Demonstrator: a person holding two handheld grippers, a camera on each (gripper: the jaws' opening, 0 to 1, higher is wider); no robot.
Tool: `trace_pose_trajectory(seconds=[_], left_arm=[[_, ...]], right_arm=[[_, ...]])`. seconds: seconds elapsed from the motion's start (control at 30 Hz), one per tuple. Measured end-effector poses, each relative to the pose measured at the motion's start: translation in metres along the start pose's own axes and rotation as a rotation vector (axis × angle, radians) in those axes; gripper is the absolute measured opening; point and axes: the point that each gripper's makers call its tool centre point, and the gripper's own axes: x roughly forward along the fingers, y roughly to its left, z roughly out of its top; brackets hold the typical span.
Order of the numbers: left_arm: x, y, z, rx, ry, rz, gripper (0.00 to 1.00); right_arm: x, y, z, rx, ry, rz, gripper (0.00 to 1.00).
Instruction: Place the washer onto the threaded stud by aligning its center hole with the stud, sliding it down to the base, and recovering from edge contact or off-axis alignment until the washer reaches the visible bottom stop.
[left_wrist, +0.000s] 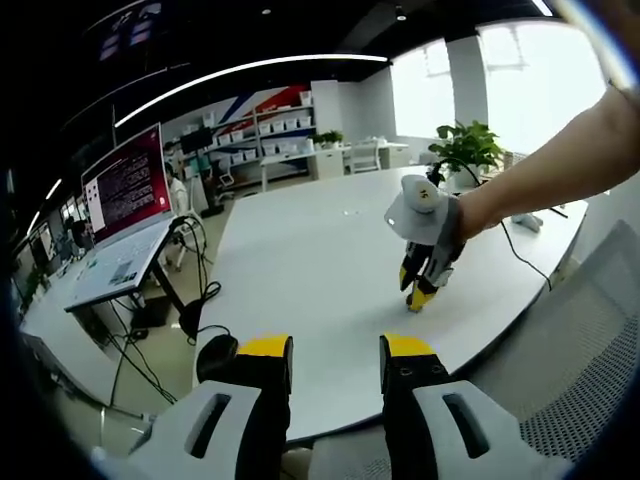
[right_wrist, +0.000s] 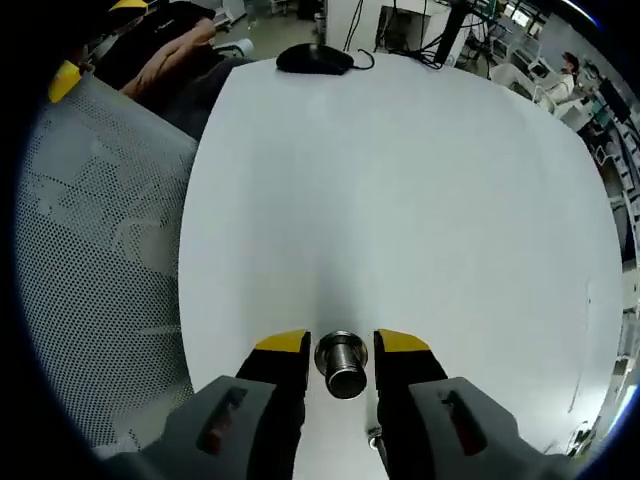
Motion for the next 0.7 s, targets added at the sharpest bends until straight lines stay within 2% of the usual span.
trace_pose_trajectory(seconds=[0.1,0.17,0.37,0.43,0.47,0.6,0.7], left_arm=[[0.0,-0.001,0.0,0.0,-0.001,-0.001,0.33],[-0.001,-0.001,0.0,-0.001,-0.003,-0.001,0.33],[-0.001,-0.001,0.001,-0.005,-0.013,0.0,0.33],[-0.001,-0.001,0.002,-0.007,-0.018,0.001,0.33],[-0.001,0.0,0.002,-0.009,-0.018,0.002,0.33],[-0.002,0.0,0.001,-0.017,-0.018,0.003,0.33],[-0.003,0.001,0.0,-0.034,-0.02,0.004,0.33]], right_arm=[[-0.021,0.003,0.005,0.022,-0.069,-0.021,0.32],[-0.035,-0.003,0.011,0.059,-0.132,-0.022,0.32],[-0.094,0.014,0.001,0.176,-0.296,-0.024,0.35],[-0.12,0.021,-0.009,0.233,-0.355,-0.043,0.37],[-0.123,0.021,-0.012,0.244,-0.365,-0.045,0.37],[-0.159,0.021,-0.042,0.375,-0.43,-0.128,0.37],[-0.179,0.027,-0.06,0.479,-0.505,-0.139,0.38]])
